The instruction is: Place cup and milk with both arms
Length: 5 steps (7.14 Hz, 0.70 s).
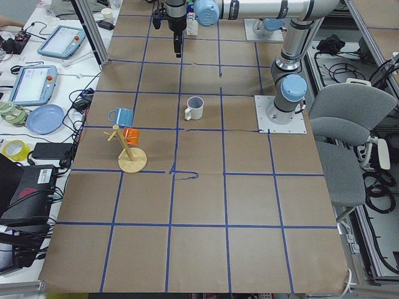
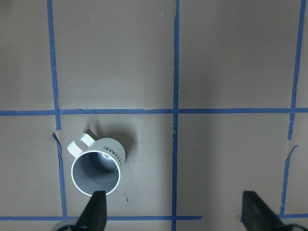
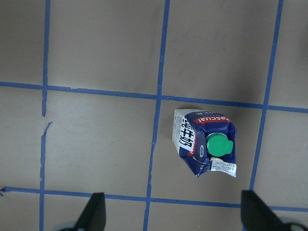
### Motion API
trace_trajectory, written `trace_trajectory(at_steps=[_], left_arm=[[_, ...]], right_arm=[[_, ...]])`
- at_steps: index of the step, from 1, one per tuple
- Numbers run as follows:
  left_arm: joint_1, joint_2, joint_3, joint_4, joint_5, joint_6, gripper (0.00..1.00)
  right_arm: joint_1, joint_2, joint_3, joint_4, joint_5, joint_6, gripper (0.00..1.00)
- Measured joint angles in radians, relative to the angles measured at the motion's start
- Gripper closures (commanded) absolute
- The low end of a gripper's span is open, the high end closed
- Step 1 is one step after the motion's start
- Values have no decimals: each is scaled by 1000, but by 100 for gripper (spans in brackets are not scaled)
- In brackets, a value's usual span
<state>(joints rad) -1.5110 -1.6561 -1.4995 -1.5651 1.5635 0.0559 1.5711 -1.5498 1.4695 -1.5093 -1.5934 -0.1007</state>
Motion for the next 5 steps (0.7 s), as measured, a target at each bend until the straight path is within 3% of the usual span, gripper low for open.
trace_trajectory(at_steps=[5], left_arm=[[3,6,-26,6,-1,1,0]], right_arm=[[-5,5,1,1,-4,-4,0]])
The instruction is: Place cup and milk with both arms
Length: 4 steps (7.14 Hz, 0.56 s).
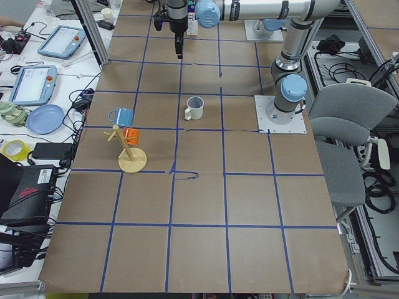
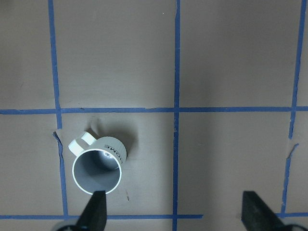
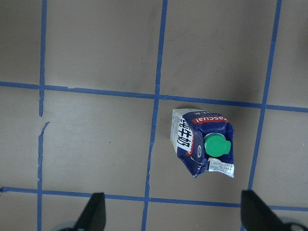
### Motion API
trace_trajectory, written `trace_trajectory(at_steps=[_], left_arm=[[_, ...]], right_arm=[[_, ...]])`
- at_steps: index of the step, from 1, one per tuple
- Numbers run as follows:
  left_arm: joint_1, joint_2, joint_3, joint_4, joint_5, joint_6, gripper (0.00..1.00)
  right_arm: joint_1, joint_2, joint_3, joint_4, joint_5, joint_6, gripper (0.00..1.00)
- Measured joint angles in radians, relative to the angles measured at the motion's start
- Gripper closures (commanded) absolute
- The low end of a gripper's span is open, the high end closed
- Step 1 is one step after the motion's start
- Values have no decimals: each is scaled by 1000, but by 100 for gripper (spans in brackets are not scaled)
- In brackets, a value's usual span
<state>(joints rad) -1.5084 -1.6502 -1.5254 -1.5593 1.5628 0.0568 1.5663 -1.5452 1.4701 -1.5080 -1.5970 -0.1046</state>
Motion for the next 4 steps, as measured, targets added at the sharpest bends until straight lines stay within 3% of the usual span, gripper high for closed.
trace_trajectory(at_steps=[4], left_arm=[[2,-1,-7,12,-2,0,0]], right_arm=[[0,-1,1,0,0,-1,0]])
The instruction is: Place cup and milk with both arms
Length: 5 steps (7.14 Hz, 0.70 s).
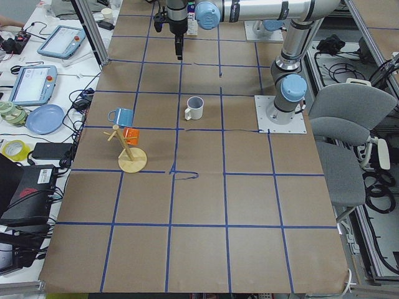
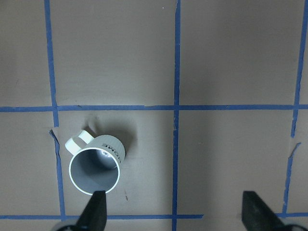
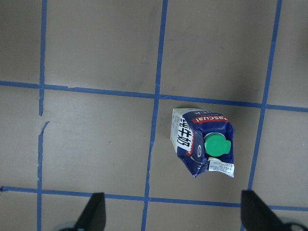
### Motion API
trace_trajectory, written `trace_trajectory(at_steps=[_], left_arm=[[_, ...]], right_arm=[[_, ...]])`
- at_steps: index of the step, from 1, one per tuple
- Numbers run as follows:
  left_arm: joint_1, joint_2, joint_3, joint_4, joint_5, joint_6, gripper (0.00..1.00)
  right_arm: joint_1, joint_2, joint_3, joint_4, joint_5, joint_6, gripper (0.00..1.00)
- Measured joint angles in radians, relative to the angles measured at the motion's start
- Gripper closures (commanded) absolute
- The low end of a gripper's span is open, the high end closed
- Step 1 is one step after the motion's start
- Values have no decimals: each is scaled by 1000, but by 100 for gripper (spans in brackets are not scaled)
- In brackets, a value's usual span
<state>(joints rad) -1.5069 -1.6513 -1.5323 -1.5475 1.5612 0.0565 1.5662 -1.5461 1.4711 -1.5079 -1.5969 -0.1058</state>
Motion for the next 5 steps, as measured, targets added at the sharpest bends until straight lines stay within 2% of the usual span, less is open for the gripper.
trace_trajectory(at_steps=[3,5], left_arm=[[28,2,-6,-6,2,1,0],[145,-9,-68,13,1,0,0]], right_arm=[[0,0,0,0,0,0,0],[0,0,0,0,-1,0,0]])
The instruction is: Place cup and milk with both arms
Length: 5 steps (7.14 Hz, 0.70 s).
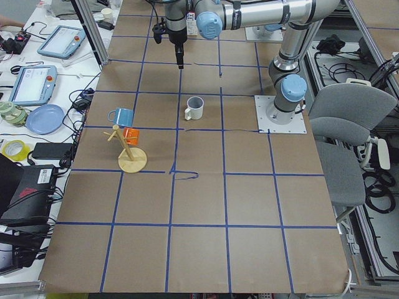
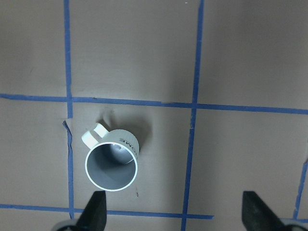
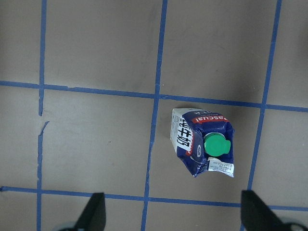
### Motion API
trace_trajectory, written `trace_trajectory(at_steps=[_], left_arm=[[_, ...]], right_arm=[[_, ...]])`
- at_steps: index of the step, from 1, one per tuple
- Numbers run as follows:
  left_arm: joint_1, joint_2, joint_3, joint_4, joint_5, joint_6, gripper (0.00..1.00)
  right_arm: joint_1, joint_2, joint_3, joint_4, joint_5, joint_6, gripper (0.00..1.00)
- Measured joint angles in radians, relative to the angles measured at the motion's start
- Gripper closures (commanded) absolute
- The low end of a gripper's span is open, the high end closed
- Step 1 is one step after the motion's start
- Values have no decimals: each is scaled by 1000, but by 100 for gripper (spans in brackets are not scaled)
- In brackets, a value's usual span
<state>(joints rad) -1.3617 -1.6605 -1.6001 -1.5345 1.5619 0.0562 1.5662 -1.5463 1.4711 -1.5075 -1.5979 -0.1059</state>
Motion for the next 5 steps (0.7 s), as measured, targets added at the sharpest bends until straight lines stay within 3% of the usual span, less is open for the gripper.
trace_trajectory(at_steps=[2,5], left_arm=[[137,-16,-124,108,-1,1,0],[185,-53,-257,231,0,-8,0]], right_arm=[[0,0,0,1,0,0,0],[0,0,0,1,1,0,0]])
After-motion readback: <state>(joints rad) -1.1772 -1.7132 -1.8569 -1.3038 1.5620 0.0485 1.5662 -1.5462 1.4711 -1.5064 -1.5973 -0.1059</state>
